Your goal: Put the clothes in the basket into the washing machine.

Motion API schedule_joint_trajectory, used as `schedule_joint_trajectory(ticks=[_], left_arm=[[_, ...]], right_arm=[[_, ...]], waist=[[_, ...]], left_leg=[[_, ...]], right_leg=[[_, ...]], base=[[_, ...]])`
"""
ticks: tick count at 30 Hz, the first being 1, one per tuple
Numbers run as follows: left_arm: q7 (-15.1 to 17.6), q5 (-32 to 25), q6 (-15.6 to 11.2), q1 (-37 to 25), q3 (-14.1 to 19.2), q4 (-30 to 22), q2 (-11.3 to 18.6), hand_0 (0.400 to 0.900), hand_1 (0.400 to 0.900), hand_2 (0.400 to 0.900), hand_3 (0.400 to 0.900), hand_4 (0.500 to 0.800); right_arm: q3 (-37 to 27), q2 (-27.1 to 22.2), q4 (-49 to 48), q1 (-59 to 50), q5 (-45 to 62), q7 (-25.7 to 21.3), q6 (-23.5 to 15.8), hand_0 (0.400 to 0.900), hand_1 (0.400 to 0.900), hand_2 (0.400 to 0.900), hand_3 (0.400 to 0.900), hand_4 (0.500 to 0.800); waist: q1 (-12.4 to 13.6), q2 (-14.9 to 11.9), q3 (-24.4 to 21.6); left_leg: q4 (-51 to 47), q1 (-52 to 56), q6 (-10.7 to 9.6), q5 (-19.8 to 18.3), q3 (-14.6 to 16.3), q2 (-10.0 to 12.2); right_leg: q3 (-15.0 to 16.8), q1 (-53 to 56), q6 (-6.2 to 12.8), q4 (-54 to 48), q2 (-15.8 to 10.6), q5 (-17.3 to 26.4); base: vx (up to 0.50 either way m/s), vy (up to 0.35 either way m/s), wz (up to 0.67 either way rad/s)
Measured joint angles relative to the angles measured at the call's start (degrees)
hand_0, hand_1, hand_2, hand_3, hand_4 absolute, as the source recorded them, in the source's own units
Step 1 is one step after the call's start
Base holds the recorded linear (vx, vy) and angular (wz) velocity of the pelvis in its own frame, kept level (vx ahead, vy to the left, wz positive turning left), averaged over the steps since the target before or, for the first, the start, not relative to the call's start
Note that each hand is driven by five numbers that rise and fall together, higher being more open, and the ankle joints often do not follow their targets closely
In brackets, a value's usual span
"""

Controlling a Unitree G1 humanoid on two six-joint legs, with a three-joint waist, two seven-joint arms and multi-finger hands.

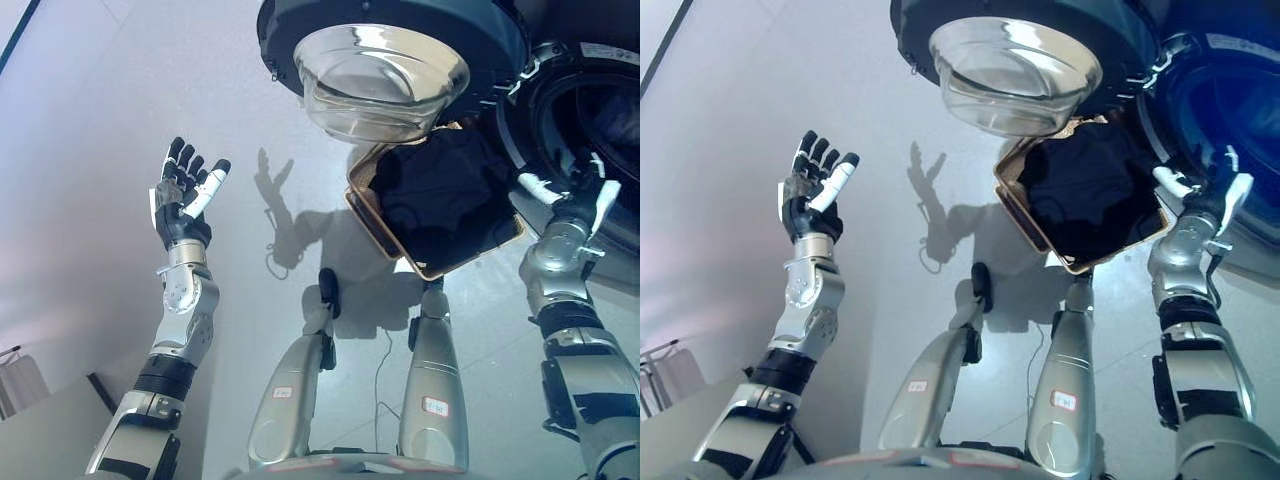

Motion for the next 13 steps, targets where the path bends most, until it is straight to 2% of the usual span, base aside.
schedule_joint_trajectory(ticks=[3,7,10,13], left_arm=[[0.0,0.1,0.0,-0.5,0.2,3.5,0.0,0.900,0.900,0.900,0.900,0.800],[0.1,0.5,0.2,0.0,1.1,8.8,0.0,0.900,0.900,0.900,0.900,0.800],[0.1,2.4,0.2,3.2,2.4,7.3,-0.1,0.900,0.900,0.900,0.900,0.800],[-0.5,3.4,0.2,6.1,5.5,6.9,0.0,0.900,0.900,0.900,0.900,0.800]], right_arm=[[3.9,1.3,0.2,1.8,-5.7,0.0,2.1,0.900,0.900,0.900,0.900,0.800],[5.7,5.8,0.2,6.1,-11.6,0.6,3.4,0.900,0.900,0.900,0.900,0.800],[5.4,7.1,-0.7,10.3,-13.7,1.4,3.6,0.900,0.900,0.900,0.900,0.800],[3.2,9.6,-2.4,14.5,-13.5,2.4,3.6,0.900,0.900,0.900,0.900,0.800]], waist=[[-0.3,-2.5,0.7],[0.0,-5.9,0.5],[0.0,-7.1,-0.1],[0.0,-8.9,-1.0]], left_leg=[[1.8,1.8,0.0,-1.2,0.1,0.3],[1.9,7.0,-0.3,-2.5,0.0,1.5],[1.3,10.4,-0.7,-3.0,-0.8,2.0],[0.2,13.7,-1.0,-3.4,-0.6,2.8]], right_leg=[[0.0,2.6,-0.03,0.0,0.2,0.0],[-0.5,8.7,-0.83,-1.8,1.0,-0.6],[-1.7,13.2,-0.88,-3.7,1.7,-0.7],[-2.1,17.0,-1.01,-6.1,2.5,-0.3]], base=[[0.04,-0.002,-0.02],[0.09,-0.023,0.01],[0.10,-0.030,-0.03],[0.06,-0.031,-0.03]])
